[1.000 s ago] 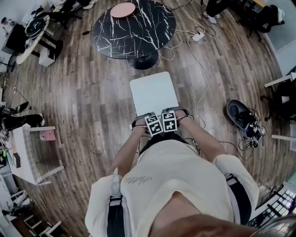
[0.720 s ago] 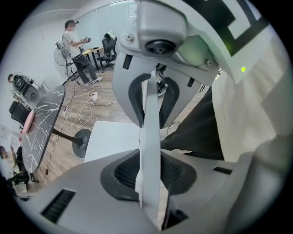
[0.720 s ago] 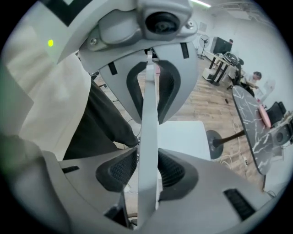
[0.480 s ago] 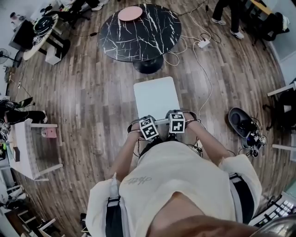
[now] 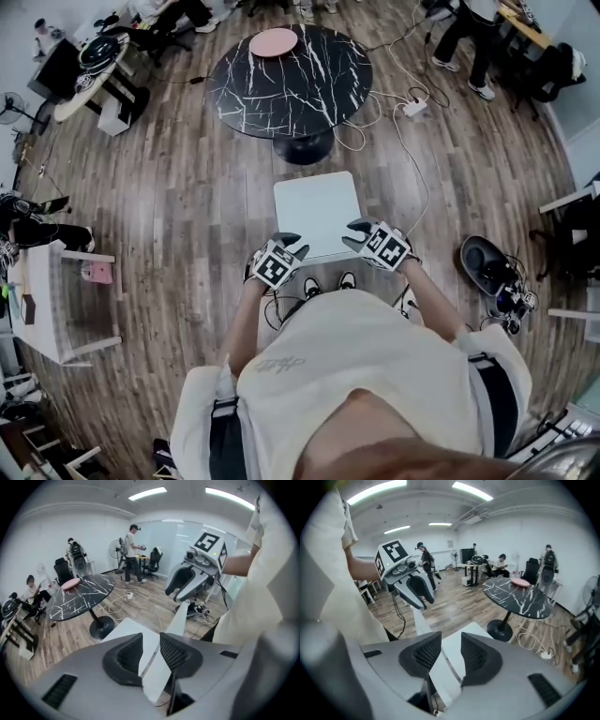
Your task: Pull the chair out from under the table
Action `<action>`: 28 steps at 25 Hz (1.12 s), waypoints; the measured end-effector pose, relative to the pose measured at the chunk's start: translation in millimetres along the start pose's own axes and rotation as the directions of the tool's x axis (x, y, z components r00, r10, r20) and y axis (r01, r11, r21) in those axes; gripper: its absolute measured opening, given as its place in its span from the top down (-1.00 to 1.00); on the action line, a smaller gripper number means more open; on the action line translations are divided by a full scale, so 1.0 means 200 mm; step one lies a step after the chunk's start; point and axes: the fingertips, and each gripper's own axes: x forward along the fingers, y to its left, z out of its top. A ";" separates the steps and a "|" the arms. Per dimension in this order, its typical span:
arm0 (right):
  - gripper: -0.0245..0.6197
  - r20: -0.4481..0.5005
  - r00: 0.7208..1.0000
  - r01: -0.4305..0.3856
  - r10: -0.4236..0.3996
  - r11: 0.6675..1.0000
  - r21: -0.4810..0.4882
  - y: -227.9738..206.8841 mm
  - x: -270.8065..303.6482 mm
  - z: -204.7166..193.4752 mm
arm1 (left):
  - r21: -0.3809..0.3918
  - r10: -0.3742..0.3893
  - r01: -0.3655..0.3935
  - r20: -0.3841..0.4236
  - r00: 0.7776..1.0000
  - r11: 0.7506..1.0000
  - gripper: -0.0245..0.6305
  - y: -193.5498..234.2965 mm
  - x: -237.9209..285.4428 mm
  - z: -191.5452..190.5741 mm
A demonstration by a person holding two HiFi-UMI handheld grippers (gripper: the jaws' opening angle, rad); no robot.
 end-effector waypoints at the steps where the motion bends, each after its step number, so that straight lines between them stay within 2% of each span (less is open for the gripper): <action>1: 0.50 0.024 0.999 0.027 -0.028 0.999 0.024 -0.04 -0.02 0.02 | -0.024 0.031 -0.030 0.033 0.999 0.999 0.54 0.05 -0.03 0.04; 3: 0.55 0.053 0.996 0.064 -0.067 0.997 0.049 -0.09 -0.06 0.04 | -0.075 0.116 -0.109 0.098 0.988 0.991 0.58 0.16 -0.09 0.11; 6: 0.69 0.082 0.993 0.080 -0.084 0.996 0.049 -0.11 -0.12 0.10 | -0.151 0.244 -0.219 0.171 0.955 0.964 0.71 0.31 -0.20 0.19; 9: 0.90 0.144 0.985 0.090 -0.098 0.994 0.060 -0.14 -0.18 0.20 | -0.198 0.248 -0.205 0.231 0.941 0.959 0.81 0.35 -0.27 0.26; 12: 0.91 0.204 0.973 0.087 -0.105 0.992 0.094 -0.17 -0.25 0.29 | -0.173 0.233 -0.192 0.258 0.938 0.966 0.86 0.35 -0.30 0.33; 13: 0.91 0.223 0.970 0.070 -0.093 0.992 0.107 -0.17 -0.27 0.31 | -0.161 0.241 -0.204 0.262 0.934 0.966 0.87 0.34 -0.31 0.35; 15: 0.90 0.282 0.959 -0.013 -0.030 0.989 0.149 -0.16 -0.31 0.38 | -0.168 0.268 -0.228 0.276 0.923 0.959 0.87 0.35 -0.34 0.41; 17: 0.90 0.364 0.931 -0.078 0.002 0.978 0.192 -0.15 -0.35 0.46 | -0.226 0.289 -0.226 0.306 0.907 0.948 0.87 0.36 -0.39 0.46; 18: 0.90 0.390 0.921 -0.073 -0.010 0.978 0.197 -0.16 -0.38 0.50 | -0.261 0.294 -0.214 0.326 0.898 0.941 0.87 0.37 -0.42 0.48; 20: 0.90 0.406 0.912 -0.012 -0.060 0.985 0.173 -0.19 -0.42 0.56 | -0.320 0.303 -0.185 0.373 0.877 0.929 0.87 0.38 -0.49 0.53; 23: 0.90 0.429 0.893 0.094 -0.138 0.988 0.122 -0.22 -0.50 0.67 | -0.349 0.341 -0.193 0.432 0.835 0.917 0.87 0.43 -0.60 0.62; 26: 0.91 0.491 0.846 0.171 -0.209 0.978 0.120 -0.25 -0.62 0.80 | -0.344 0.380 -0.228 0.482 0.790 0.911 0.87 0.47 -0.70 0.71; 28: 0.91 0.538 0.807 0.199 -0.243 0.970 0.140 -0.28 -0.70 0.89 | -0.329 0.386 -0.240 0.511 0.768 0.913 0.87 0.48 -0.75 0.77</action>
